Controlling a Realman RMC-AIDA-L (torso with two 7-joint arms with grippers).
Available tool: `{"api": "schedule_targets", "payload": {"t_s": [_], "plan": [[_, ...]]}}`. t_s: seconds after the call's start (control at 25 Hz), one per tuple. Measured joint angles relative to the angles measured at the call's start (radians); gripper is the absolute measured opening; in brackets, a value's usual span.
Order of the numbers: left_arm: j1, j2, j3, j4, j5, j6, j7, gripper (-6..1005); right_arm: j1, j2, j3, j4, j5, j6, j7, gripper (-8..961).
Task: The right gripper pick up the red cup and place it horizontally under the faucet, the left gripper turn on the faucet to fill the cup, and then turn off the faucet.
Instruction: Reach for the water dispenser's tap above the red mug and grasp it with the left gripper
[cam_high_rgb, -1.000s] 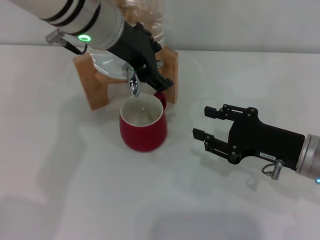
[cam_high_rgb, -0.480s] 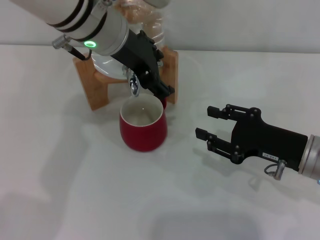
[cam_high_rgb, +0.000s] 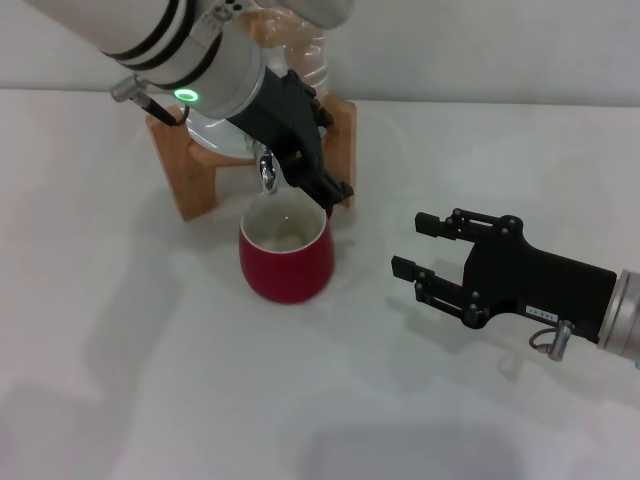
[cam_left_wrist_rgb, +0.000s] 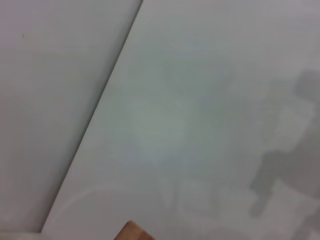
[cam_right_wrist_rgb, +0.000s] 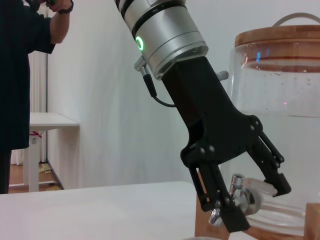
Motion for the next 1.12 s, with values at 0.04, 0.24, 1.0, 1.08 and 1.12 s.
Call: {"api": "schedule_targets", "payload": {"t_s": [0.04,0.24,1.0,1.08,1.12], "plan": [[-0.001,0.000,0.004,0.000,0.000,-0.003,0.000,887,0.000,0.000,0.000,0.000,0.000,0.000,0.000,528],[-0.002,0.000,0.008,0.008,0.000,-0.019,-0.003,887,0.000,0.000,0.001,0.000,0.000,0.000,0.000,528],[0.014,-0.003,0.024,0.086,-0.008,-0.091,-0.014,887,0.001,-0.001,0.001,0.000,0.000,0.004,0.000,528],[0.015,-0.003,0.035,0.094,-0.009,-0.094,-0.019,887,0.000,-0.002,0.001,0.000,0.000,0.008,0.000,528],[0.018,-0.003,0.041,0.100,-0.009,-0.097,-0.022,887,0.000,-0.002,0.001,0.000,0.000,0.010,0.000,528]]}}
